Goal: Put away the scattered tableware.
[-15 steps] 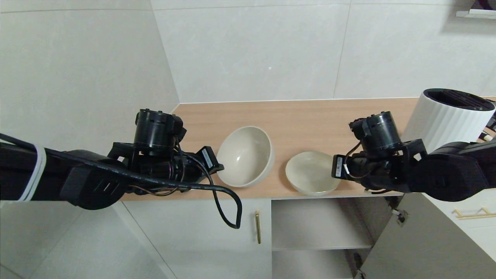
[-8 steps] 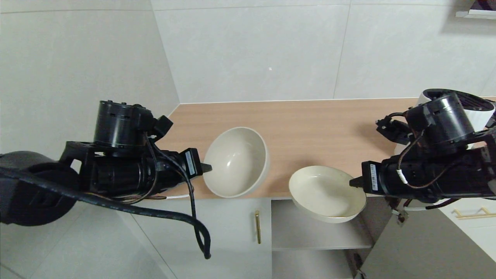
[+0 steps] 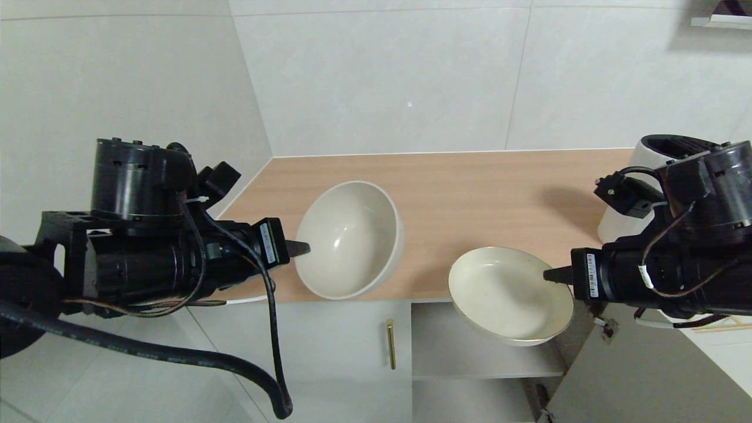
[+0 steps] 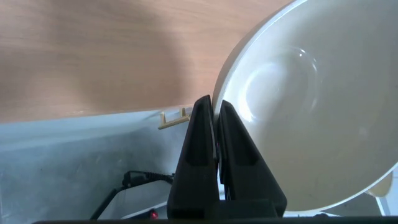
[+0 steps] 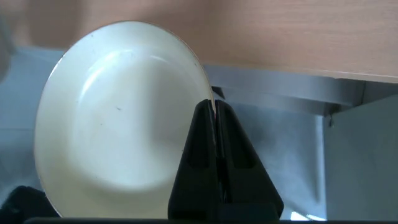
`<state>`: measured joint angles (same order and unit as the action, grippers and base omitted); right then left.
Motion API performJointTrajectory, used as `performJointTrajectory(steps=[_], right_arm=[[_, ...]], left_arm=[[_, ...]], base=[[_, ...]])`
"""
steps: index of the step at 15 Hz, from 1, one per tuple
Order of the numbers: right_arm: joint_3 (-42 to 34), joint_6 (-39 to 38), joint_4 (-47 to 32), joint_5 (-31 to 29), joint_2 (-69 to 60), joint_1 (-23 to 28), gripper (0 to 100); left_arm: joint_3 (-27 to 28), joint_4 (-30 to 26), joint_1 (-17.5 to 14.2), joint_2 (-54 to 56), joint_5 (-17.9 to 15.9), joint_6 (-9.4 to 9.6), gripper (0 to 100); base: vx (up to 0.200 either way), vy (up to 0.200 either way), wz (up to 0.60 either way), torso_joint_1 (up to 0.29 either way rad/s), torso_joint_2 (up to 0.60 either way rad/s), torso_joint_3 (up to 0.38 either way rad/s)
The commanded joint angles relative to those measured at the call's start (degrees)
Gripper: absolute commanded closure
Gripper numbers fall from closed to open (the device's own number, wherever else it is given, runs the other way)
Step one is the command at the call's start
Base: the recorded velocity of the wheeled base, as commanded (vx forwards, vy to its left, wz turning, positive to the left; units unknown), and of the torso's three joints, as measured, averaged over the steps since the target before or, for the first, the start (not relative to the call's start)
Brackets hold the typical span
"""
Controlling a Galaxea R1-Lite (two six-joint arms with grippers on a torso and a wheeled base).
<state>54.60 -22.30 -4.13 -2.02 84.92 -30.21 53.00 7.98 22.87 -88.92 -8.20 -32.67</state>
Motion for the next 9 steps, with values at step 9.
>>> performJointTrajectory(steps=[9], right_arm=[[-2.9, 0.9, 4.0, 0.0, 0.6, 0.0, 100]], left_arm=[[0.1, 0.0, 0.7, -0.4, 0.0, -0.11, 100]], base=[[-0.067, 0.0, 0.0, 0.001, 0.0, -0.001]])
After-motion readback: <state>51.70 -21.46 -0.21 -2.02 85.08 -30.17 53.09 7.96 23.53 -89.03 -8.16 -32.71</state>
